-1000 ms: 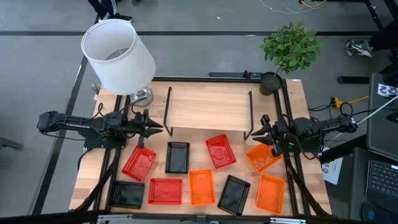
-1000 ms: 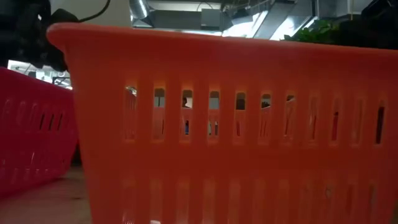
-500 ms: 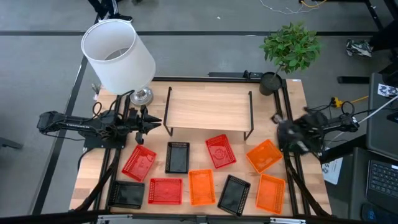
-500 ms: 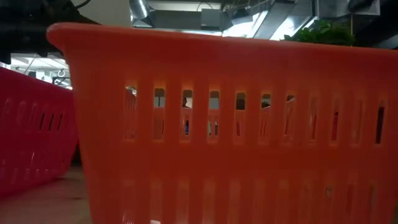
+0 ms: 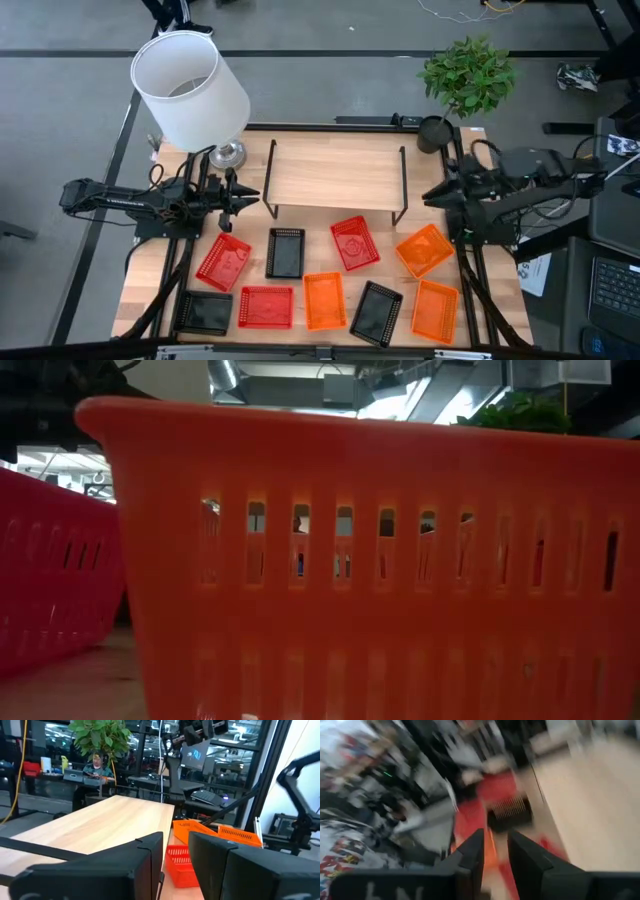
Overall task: Stack baskets on shelf by color
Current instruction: Put the top orange bin on the shelf
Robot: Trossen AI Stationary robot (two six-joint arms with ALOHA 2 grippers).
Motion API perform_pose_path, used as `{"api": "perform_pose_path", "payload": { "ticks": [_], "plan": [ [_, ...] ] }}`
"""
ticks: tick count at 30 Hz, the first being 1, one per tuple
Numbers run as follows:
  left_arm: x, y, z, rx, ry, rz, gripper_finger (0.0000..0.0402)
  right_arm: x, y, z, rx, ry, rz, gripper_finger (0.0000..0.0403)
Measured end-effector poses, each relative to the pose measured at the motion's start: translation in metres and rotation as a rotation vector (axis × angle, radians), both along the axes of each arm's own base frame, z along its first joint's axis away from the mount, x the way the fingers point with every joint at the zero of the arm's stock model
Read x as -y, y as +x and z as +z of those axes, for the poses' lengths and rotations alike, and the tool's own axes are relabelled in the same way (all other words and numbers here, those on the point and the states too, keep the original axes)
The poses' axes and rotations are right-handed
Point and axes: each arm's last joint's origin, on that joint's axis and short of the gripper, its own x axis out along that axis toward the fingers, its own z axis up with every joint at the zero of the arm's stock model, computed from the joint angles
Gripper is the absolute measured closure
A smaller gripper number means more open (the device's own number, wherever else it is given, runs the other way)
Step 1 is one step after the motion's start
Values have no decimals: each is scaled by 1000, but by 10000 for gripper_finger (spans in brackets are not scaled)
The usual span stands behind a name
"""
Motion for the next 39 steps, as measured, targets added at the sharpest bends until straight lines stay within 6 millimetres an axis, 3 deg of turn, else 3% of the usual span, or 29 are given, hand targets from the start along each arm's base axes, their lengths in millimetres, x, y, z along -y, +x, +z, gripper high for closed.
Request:
{"api": "perform_pose_path", "payload": {
  "ticks": [6, 11, 15, 20, 25, 32, 39],
  "plan": [
    [-1, 0, 0, 0, -3, 24, 317, -13, 39, 2, -461, 136, -47, 317],
    [-1, 0, 0, 0, -8, 48, 317, -27, 54, -25, -904, 126, -198, 317],
    [-2, 0, 0, 0, -11, 62, 317, -45, 57, -48, -1107, 76, -287, 317],
    [-2, 0, 0, 0, -11, 61, 317, -80, 53, -63, -1100, 49, -252, 317],
    [-2, 0, 0, 0, -11, 61, 317, -107, 40, -70, -915, -18, -345, 317],
    [-2, 0, 0, 0, -11, 60, 317, -104, 39, -89, -830, 46, -622, 317],
    [-2, 0, 0, -1, -10, 60, 317, -94, 43, -119, -891, 19, -701, 317]
  ]
}}
